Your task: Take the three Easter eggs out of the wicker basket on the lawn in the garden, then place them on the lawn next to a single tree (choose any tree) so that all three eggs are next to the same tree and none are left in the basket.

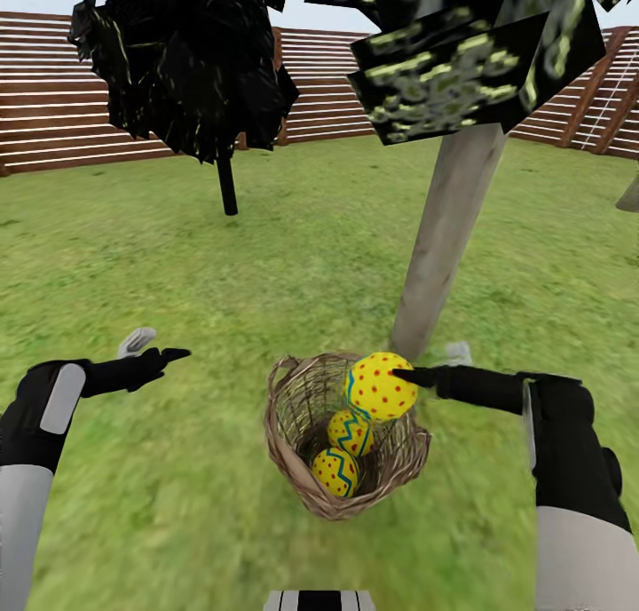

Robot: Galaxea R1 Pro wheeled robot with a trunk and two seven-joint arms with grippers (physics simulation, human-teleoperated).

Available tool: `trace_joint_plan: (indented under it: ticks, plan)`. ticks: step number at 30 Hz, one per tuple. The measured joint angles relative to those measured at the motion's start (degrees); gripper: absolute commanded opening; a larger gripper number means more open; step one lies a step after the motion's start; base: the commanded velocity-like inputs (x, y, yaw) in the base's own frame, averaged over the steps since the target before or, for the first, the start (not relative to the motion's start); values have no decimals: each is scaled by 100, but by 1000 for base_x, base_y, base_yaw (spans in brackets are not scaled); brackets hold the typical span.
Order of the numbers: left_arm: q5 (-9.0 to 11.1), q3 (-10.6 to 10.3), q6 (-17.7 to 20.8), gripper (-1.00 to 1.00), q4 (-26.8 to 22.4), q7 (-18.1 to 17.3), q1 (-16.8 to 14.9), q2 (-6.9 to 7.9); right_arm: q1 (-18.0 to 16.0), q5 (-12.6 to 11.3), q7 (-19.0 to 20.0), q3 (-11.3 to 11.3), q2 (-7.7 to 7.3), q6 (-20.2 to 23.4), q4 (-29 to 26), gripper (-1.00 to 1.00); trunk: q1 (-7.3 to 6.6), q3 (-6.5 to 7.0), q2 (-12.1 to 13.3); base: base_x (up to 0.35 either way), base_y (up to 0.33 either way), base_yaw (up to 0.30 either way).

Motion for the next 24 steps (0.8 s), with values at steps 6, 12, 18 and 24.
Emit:
trace_joint_plan:
  ticks: [6,12,18,24]
  plan:
    - [21,3,-29,100,3,-39,7,-191,3,-20,318,-985,6,22,19,-100,0,8,0,0,0,-71]
    - [12,4,-50,100,-9,-794,47,-260,4,-953,324,-1604,1,35,191,-100,0,47,0,0,-186,-210]
    - [1,9,-49,100,-39,-2341,146,-109,20,-995,262,-1628,-1,35,379,-100,-1,87,0,31,-328,-214]
    - [-25,2,-49,100,-39,-3421,156,-85,20,-931,-878,-1615,14,5,420,-100,-1,127,0,79,-330,-214]
